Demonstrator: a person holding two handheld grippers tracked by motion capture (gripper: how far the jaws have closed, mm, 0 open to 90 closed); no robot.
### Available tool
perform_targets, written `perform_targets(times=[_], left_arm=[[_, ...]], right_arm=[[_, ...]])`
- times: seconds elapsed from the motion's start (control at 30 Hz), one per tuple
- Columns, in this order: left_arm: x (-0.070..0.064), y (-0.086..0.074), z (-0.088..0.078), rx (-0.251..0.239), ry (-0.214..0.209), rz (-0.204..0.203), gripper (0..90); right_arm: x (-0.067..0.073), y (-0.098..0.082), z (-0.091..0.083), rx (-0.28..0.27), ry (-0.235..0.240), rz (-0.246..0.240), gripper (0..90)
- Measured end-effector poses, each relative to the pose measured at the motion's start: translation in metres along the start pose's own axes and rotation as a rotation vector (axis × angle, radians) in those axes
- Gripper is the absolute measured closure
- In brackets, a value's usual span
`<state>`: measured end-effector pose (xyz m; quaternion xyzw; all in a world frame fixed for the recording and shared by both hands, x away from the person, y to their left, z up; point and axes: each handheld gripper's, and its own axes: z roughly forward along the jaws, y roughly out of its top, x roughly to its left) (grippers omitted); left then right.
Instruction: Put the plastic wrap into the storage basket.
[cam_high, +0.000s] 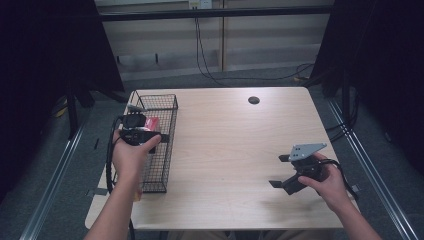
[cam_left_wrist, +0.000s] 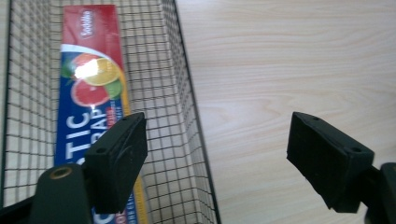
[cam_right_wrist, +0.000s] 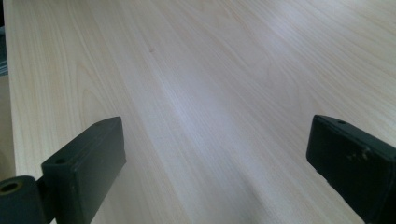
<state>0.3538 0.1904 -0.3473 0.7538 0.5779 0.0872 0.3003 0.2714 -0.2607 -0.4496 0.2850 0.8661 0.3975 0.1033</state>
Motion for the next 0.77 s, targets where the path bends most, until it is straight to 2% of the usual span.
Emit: perform_targets(times=[0.3, 0.53, 0.67, 0.77], left_arm=[[-0.022, -0.006, 0.007, -0.031, -0.067, 0.085, 16.5], [-0.036, -0.010, 0.015, -0.041, -0.096, 0.140, 14.6], [-0.047, -0.013, 0.018, -0.047, -0.124, 0.170, 13.9], [-0.053, -0.015, 0.021, -0.054, -0.155, 0.192, 12.8]], right_arm=[[-0.001, -0.002, 0.000, 0.002, -0.002, 0.010, 4.9], [-0.002, -0.005, 0.000, 0.008, -0.005, 0.008, 5.0], [-0.001, -0.006, 0.002, 0.028, -0.022, 0.001, 5.0], [-0.001, -0.009, 0.005, 0.036, -0.012, 0.004, 5.0]])
